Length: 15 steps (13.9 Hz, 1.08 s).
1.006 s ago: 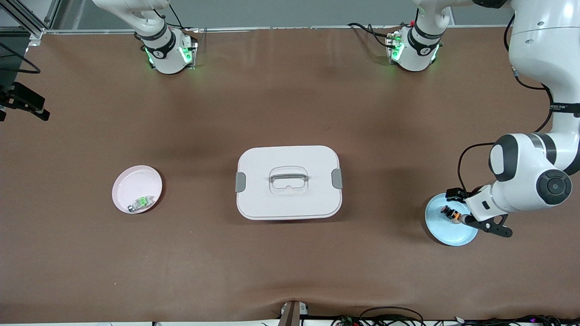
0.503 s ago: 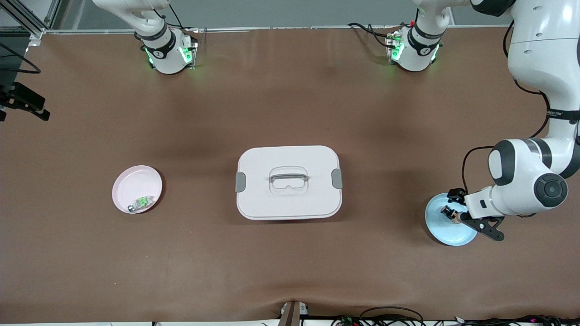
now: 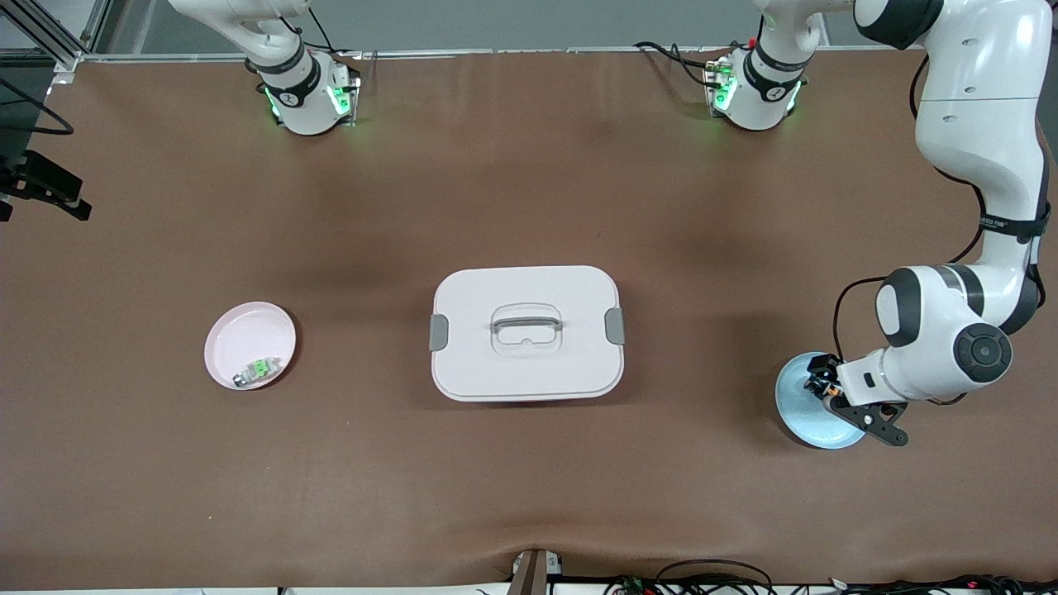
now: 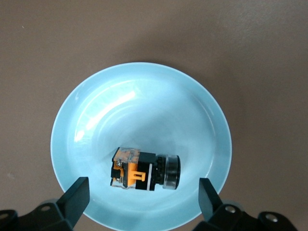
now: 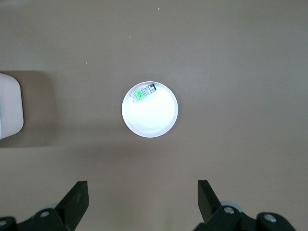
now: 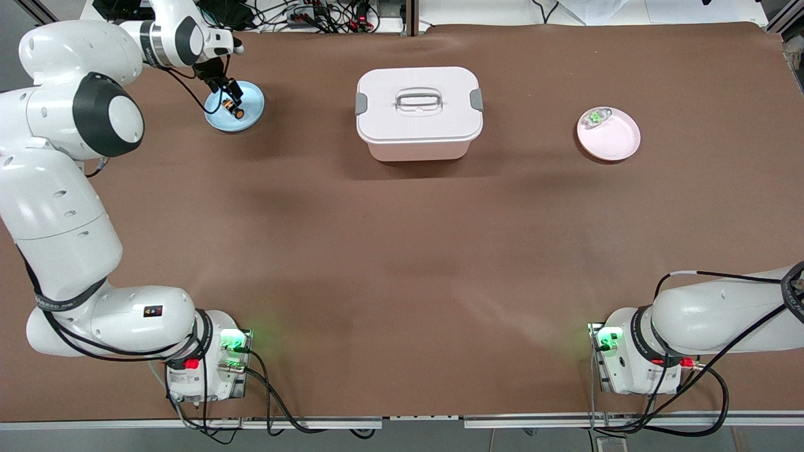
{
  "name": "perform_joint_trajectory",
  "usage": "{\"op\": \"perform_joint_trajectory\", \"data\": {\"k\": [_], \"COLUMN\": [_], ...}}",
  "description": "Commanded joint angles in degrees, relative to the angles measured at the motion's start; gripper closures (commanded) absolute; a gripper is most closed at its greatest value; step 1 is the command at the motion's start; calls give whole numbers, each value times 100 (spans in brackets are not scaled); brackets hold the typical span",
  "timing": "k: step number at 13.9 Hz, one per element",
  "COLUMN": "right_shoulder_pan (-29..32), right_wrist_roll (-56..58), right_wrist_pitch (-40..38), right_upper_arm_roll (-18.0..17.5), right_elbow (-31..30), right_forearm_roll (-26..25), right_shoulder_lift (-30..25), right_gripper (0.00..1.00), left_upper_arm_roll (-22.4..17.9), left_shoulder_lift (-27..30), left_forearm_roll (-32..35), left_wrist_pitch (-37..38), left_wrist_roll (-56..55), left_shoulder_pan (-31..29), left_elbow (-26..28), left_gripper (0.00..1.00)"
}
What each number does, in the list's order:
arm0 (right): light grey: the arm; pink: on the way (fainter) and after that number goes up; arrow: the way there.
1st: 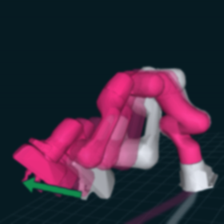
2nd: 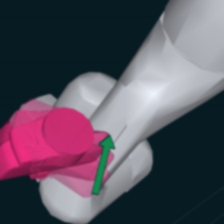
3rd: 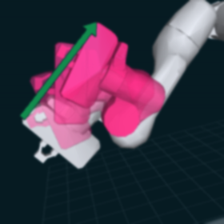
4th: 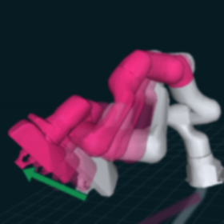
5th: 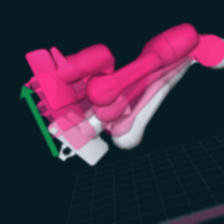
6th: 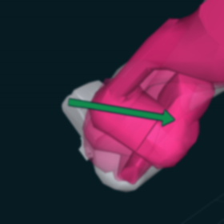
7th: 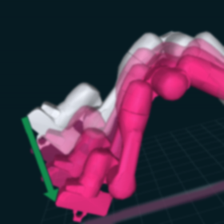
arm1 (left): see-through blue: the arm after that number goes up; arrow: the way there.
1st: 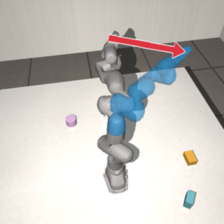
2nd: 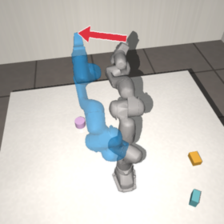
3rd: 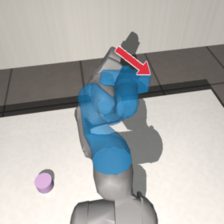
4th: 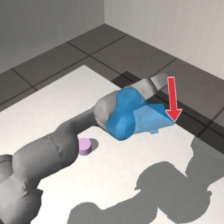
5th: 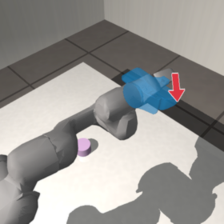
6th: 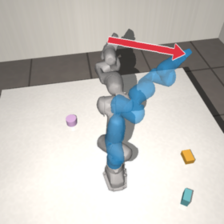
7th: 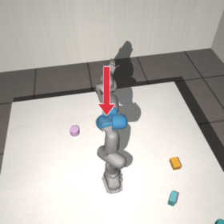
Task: Transfer orange switch to right arm and place
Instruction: 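Lower the left gripper and close it on the orange switch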
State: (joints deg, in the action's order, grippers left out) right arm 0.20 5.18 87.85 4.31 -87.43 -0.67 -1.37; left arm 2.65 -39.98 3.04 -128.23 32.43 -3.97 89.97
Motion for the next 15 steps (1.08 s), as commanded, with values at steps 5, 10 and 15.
{"op": "perform_joint_trajectory", "data": {"k": [5,10,15], "right_shoulder_pan": [41,32,41], "right_wrist_roll": [-17,-17,-17], "right_wrist_pitch": [21,30,39], "right_upper_arm_roll": [0,0,8], "right_elbow": [-90,-99,-99], "right_forearm_roll": [93,93,93], "right_shoulder_lift": [-100,-100,-100], "right_gripper": [0,0,0], "left_upper_arm_roll": [16,34,43], "left_shoulder_lift": [-239,-230,-230], "left_forearm_roll": [91,91,91], "left_wrist_pitch": [-492,-773,-897], "left_wrist_roll": [80,88,88], "left_shoulder_pan": [-34,-87,-139], "left_elbow": [73,398,487], "left_gripper": [0,0,0]}}
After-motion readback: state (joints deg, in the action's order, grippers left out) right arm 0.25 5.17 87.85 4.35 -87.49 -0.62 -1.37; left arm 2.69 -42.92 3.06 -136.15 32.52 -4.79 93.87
